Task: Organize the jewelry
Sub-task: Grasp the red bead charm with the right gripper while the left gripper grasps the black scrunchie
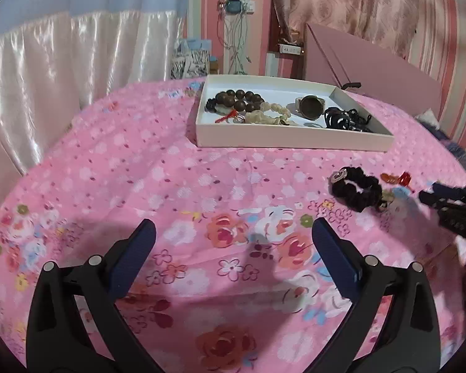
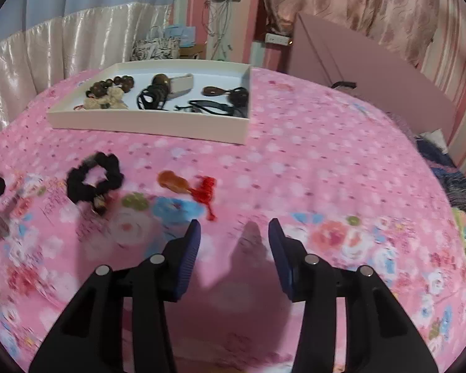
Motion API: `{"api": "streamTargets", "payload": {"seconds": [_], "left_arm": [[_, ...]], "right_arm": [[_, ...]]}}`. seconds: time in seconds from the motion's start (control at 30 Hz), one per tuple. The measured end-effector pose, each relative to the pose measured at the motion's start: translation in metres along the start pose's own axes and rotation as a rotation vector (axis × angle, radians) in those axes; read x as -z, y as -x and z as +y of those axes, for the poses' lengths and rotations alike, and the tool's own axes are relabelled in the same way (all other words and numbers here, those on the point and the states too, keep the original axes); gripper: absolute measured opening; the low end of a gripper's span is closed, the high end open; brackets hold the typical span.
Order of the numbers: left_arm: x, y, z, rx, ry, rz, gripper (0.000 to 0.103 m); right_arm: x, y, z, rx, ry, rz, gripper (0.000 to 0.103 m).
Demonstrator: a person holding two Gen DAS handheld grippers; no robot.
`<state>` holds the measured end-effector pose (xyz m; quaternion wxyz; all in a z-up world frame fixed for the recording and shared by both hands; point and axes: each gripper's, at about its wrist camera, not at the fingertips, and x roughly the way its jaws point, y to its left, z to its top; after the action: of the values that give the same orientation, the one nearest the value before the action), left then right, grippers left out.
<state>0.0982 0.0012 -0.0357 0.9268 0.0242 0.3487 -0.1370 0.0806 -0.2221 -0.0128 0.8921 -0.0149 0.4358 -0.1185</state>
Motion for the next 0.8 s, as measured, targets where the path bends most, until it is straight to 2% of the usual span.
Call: {"api": "streamTargets", "payload": {"seconds": [0.07, 0.1, 0.2, 0.3, 0.33, 0.37, 0.4, 0.43, 0.47, 0.53, 0.73, 0.8], "left_arm": [[-0.012, -0.001, 0.004, 0.075, 0.092, 0.048, 0.099], [-0.018, 0.001, 0.002, 0.085, 0.103, 0.040, 0.099], [-0.045, 0.003, -0.019, 0.078, 0.063, -0.012, 0.099], [-0.060, -0.017, -0.041, 0.083, 0.031, 0.008, 0.097], [-0.061, -0.028, -0.051, 0.082, 0.011, 0.021, 0.096], [-0.061, -0.035, -0.057, 0.081, -0.007, 0.034, 0.090], [-0.060, -0.047, -0.067, 0.085, -0.028, 0.058, 0.086], [-0.058, -0.059, -0.075, 0.094, -0.046, 0.092, 0.080], [-0.055, -0.067, -0.080, 0.105, -0.058, 0.122, 0.070], [-0.045, -0.081, -0.094, 0.118, -0.095, 0.175, 0.062], [-0.033, -0.087, -0.103, 0.115, -0.140, 0.183, 0.055], [-0.031, -0.087, -0.106, 0.121, -0.157, 0.180, 0.043]], "right_arm": [[-0.009, -0.004, 0.002, -0.017, -0.021, 0.008, 0.045], [-0.011, -0.005, 0.003, -0.024, -0.028, 0.008, 0.045], [-0.021, -0.012, 0.005, -0.036, -0.047, 0.009, 0.045], [-0.026, -0.026, 0.004, -0.079, -0.054, 0.041, 0.045], [-0.026, -0.031, 0.005, -0.090, -0.052, 0.062, 0.031], [-0.026, -0.035, 0.006, -0.105, -0.049, 0.073, 0.018], [-0.025, -0.036, 0.006, -0.117, -0.035, 0.073, 0.017], [-0.024, -0.036, 0.007, -0.120, -0.026, 0.070, 0.011], [-0.024, -0.036, 0.007, -0.129, -0.020, 0.071, 0.008], [-0.021, -0.035, 0.005, -0.145, -0.008, 0.067, 0.007], [-0.018, -0.033, -0.002, -0.181, -0.027, 0.053, 0.006], [-0.018, -0.033, -0.002, -0.183, -0.030, 0.050, 0.006]]}}
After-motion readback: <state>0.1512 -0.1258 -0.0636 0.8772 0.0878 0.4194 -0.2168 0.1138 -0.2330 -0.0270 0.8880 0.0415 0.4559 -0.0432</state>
